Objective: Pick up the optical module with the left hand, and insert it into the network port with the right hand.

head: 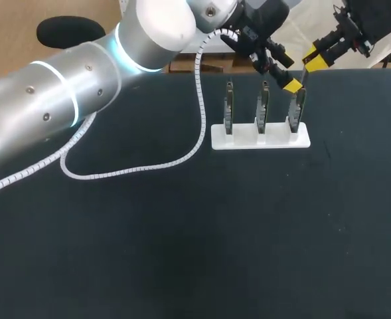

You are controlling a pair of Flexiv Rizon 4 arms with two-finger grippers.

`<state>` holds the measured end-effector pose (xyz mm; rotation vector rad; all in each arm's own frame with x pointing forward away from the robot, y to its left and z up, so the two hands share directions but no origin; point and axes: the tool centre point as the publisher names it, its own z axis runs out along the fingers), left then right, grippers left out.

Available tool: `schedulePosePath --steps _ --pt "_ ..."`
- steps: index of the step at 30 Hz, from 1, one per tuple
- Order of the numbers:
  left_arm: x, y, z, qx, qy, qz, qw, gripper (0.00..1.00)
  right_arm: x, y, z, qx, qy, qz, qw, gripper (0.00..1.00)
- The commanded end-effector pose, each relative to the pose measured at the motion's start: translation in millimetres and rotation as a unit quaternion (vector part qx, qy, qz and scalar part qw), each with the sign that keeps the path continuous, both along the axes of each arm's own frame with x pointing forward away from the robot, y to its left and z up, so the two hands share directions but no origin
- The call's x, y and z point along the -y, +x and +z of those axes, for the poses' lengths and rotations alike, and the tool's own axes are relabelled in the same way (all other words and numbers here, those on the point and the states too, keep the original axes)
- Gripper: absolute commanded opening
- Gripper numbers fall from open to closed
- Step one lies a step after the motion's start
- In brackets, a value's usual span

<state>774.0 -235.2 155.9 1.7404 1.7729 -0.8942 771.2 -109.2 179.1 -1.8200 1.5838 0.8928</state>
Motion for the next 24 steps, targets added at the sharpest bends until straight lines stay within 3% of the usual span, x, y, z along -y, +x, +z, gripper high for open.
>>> schedulePosePath --steps 1,24 --pt "-0.1 -1.0 0.4 0.000 0.002 0.001 1.000 1.00 -1.2 -0.3 -1.6 0.003 -0.004 -0.001 1.000 0.00" --pt "-0.1 -1.0 0.4 0.000 0.002 0.001 1.000 1.00 2.4 5.5 -10.1 -0.004 -0.010 -0.014 1.000 0.00"
